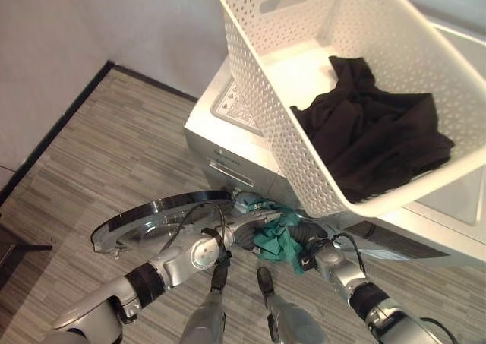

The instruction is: Grab the laundry basket,head to the washer,open it,put in the laundry and shut it.

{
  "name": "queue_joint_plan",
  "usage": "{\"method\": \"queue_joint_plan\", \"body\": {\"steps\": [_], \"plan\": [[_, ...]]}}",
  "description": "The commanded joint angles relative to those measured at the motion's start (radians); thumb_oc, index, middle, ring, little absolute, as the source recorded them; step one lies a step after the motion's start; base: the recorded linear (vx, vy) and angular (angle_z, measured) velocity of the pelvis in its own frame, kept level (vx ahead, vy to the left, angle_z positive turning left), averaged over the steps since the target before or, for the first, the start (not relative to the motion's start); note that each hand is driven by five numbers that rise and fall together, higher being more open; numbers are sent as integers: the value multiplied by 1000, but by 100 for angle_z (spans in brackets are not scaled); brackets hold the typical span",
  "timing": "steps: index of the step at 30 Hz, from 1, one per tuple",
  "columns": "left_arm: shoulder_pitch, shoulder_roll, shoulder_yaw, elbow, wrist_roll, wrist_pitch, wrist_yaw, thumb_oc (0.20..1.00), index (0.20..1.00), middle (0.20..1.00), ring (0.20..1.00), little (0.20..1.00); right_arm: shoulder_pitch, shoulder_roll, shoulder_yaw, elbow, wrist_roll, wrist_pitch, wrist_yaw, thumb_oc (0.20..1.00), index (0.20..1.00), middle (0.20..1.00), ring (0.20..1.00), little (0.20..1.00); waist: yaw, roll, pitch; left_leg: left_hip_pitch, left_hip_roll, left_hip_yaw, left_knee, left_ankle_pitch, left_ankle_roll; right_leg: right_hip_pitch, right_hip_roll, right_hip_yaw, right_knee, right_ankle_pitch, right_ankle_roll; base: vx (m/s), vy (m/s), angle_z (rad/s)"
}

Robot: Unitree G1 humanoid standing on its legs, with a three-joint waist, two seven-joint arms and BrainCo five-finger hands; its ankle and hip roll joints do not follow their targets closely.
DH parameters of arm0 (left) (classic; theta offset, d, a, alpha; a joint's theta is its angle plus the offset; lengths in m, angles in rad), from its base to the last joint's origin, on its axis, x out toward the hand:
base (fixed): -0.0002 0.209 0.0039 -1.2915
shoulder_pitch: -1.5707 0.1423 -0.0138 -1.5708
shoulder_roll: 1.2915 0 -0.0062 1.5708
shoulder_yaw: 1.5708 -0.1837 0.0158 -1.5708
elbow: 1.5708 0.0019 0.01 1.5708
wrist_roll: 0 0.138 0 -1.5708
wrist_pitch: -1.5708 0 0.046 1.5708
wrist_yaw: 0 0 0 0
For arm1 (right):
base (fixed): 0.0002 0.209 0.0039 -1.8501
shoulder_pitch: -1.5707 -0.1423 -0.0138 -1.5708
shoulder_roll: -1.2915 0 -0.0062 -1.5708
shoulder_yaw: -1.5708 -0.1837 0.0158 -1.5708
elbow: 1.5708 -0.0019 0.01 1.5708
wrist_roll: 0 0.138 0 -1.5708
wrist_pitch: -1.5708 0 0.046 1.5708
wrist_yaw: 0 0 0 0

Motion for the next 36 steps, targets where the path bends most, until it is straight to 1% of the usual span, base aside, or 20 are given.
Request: {"method": "queue_joint_plan", "body": {"steps": [1,6,7,8,10,11,12,14,16,18,19,21,22,23,24,28,29,31,32,36], "plan": [[-64,-42,12,8,36,12,45,1000,1000,1000,1000,1000,-97,-11,-76,-28,46,-68,-52,200,200,200,200,200,-3,-26,-26,21,33,-37,7,-100,14,-30,-135,43,13,-50,99,0,0,0],[-51,-63,34,14,26,23,68,1000,1000,1000,1000,1000,-91,-21,-99,-42,60,-70,-62,200,200,200,200,200,-2,-21,-20,7,27,-47,7,-98,14,-34,-136,32,9,-54,95,8,-8,3],[-54,-92,37,45,25,38,86,1000,1000,1000,1000,1000,-87,-16,-106,-49,77,-74,-70,200,200,200,200,200,-3,-22,-18,3,26,-50,7,-97,15,-36,-137,29,8,-55,94,7,-10,6],[-55,-94,36,47,26,38,87,1000,1000,1000,1000,1000,-87,-17,-106,-49,78,-74,-70,200,200,200,200,200,-3,-21,-18,2,26,-51,7,-96,15,-36,-137,28,8,-55,94,-8,-12,10],[-94,-142,7,100,49,50,98,1000,1000,1000,1000,1000,-105,-8,-107,-38,101,-80,-84,200,200,200,200,200,-7,-20,-13,-4,22,-55,7,-95,15,-39,-137,25,7,-56,93,-14,-7,19],[-109,-157,-17,115,55,51,76,1000,1000,1000,1000,1000,-111,-4,-107,-30,106,-80,-85,200,200,200,200,200,-9,-19,-13,-6,22,-56,7,-95,16,-40,-137,24,7,-56,93,-6,8,18],[-127,-162,-68,101,43,52,2,1000,1000,1000,1000,1000,-123,-1,-98,-10,100,-70,-80,200,200,200,200,200,-13,-14,-13,-6,23,-54,7,-97,16,-42,-138,22,7,-56,94,-6,11,12],[-131,-150,-74,79,14,55,-27,1000,1000,1000,1000,1000,-126,-1,-89,2,97,-62,-71,200,200,200,200,200,-14,-10,-14,-7,22,-52,7,-98,15,-44,-137,22,7,-56,95,0,0,0],[-144,-150,-84,89,22,64,-34,1000,1000,1000,1000,1000,-132,0,-83,12,102,-58,-68,200,200,200,200,200,-15,-7,-13,-7,23,-51,7,-98,15,-45,-137,20,6,-55,96,0,0,0],[-168,-168,-107,138,73,62,-18,1000,1000,1000,1000,1000,-149,7,-71,10,124,-64,-60,200,200,200,200,200,-17,-8,-9,-6,23,-51,7,-98,15,-47,-136,21,5,-53,98,-18,11,1],[-180,-212,-136,209,112,56,-12,1000,1000,1000,1000,1000,-162,13,-60,3,144,-75,-56,200,200,200,200,200,-20,-10,-6,-7,24,-48,7,-98,15,-51,-136,24,6,-52,99,-32,26,2],[-193,-251,-163,261,135,55,-24,1000,1000,1000,1000,1000,-167,16,-50,-12,161,-79,-51,200,200,200,200,200,-27,-11,-4,-8,24,-47,7,-97,15,-54,-135,27,8,-51,98,0,0,0],[-193,-251,-163,262,135,55,-23,1000,1000,1000,1000,1000,-167,15,-50,-12,161,-79,-51,200,200,200,200,200,-27,-11,-4,-8,25,-47,7,-97,15,-54,-135,28,8,-51,98,0,0,0],[-198,-276,-186,291,149,57,-47,1000,1000,1000,1000,1000,-171,14,-46,-22,171,-80,-48,200,200,200,200,200,-33,-11,-2,-10,25,-47,7,-98,15,-57,-134,29,8,-51,97,-10,16,-3],[-201,-284,-204,301,167,60,-59,1000,1000,1000,1000,1000,-175,17,-42,-33,179,-81,-42,200,200,200,200,200,-37,-12,-1,-11,24,-46,7,-98,15,-59,-133,31,7,-51,97,-15,15,-5],[-217,-321,-223,372,226,72,-36,1000,1000,1000,1000,1000,-200,22,-40,-31,203,-88,-44,200,200,200,200,200,-38,-13,0,-17,25,-42,7,-97,14,-64,-131,32,6,-49,97,-3,2,-1],[-235,-364,-231,473,315,109,3,1000,1000,1000,1000,1000,-226,31,-30,-52,218,-98,-49,200,200,200,200,200,-43,-18,4,-20,26,-37,7,-96,13,-69,-129,32,7,-48,94,0,0,0],[-235,-372,-231,483,318,107,9,1000,1000,1000,1000,1000,-227,30,-30,-52,219,-98,-49,200,200,200,200,200,-43,-16,4,-20,26,-37,7,-95,13,-69,-129,33,7,-48,94,0,0,0],[-245,-409,-226,550,360,135,36,1000,1000,1000,1000,1000,-240,36,-25,-73,227,-107,-54,200,200,200,200,200,-48,-20,8,-22,26,-36,7,-94,12,-72,-128,32,7,-49,92,0,0,0],[-236,-469,-215,626,373,168,40,1000,1000,1000,1000,1000,-244,39,-31,-112,224,-103,-64,200,200,200,200,200,-53,-23,14,-26,27,-33,7,-94,9,-76,-125,30,8,-47,89,-4,-10,-6]]}}
